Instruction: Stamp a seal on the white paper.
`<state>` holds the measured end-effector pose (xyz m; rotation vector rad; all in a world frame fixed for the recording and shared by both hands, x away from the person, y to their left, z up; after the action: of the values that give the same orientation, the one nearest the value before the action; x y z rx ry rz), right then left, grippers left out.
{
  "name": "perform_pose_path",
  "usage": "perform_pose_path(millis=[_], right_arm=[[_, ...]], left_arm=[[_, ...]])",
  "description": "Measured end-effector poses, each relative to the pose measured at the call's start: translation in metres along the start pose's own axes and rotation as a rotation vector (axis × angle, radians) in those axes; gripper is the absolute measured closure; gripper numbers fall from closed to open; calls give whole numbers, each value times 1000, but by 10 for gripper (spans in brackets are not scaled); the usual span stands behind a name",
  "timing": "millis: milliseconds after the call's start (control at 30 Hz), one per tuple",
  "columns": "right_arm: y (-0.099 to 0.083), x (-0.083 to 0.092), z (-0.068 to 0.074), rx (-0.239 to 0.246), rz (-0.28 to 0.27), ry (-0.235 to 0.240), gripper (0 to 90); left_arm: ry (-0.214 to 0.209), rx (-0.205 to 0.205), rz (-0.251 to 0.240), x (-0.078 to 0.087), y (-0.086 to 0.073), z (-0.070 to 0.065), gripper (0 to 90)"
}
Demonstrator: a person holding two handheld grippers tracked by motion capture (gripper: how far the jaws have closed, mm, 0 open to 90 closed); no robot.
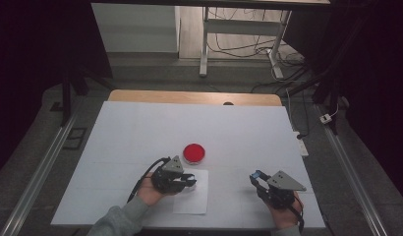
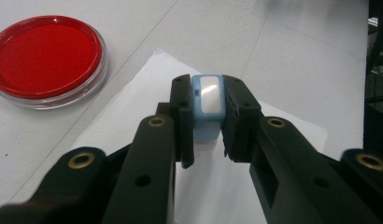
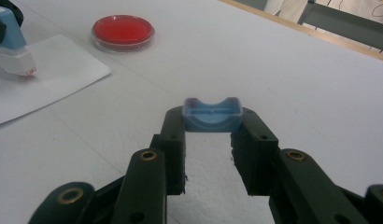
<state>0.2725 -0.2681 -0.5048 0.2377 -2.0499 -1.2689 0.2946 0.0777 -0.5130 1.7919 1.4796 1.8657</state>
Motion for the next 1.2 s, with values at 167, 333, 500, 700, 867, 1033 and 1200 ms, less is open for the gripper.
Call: perform_pose_path(millis=[167, 333, 500, 700, 867, 1033, 1200], right_arm=[[0, 0, 0, -2, 1, -1, 659], [0, 0, 0, -2, 1, -1, 659], [0, 0, 0, -2, 1, -1, 659], [0, 0, 0, -2, 2, -1, 659], [0, 0, 0, -1, 0, -1, 659], [0, 0, 0, -2, 1, -2, 659], [0, 0, 0, 0, 0, -1, 659]], left_arm=[[-2, -2, 2, -1, 0, 0, 759], [0, -6, 8, -2, -1, 0, 759], [3, -9, 11, -2, -1, -1, 759], [2, -17, 20, -4, -1, -1, 759], [6, -19, 23, -5, -2, -1, 759], [7, -19, 25, -5, -2, -2, 759], [6, -16, 27, -5, -2, -2, 759]])
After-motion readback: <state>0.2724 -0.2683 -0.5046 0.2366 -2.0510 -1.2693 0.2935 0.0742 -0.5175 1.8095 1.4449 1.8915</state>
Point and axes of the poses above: each handheld gripper's, and its own axes: x roughly backward along the jaws, y roughly out of its top, z roughly to its left, the point moved 1 cm from there along -x, roughly forward along the jaws, and after that the axes turned 7 degrees about x, right-handed, at the moved point
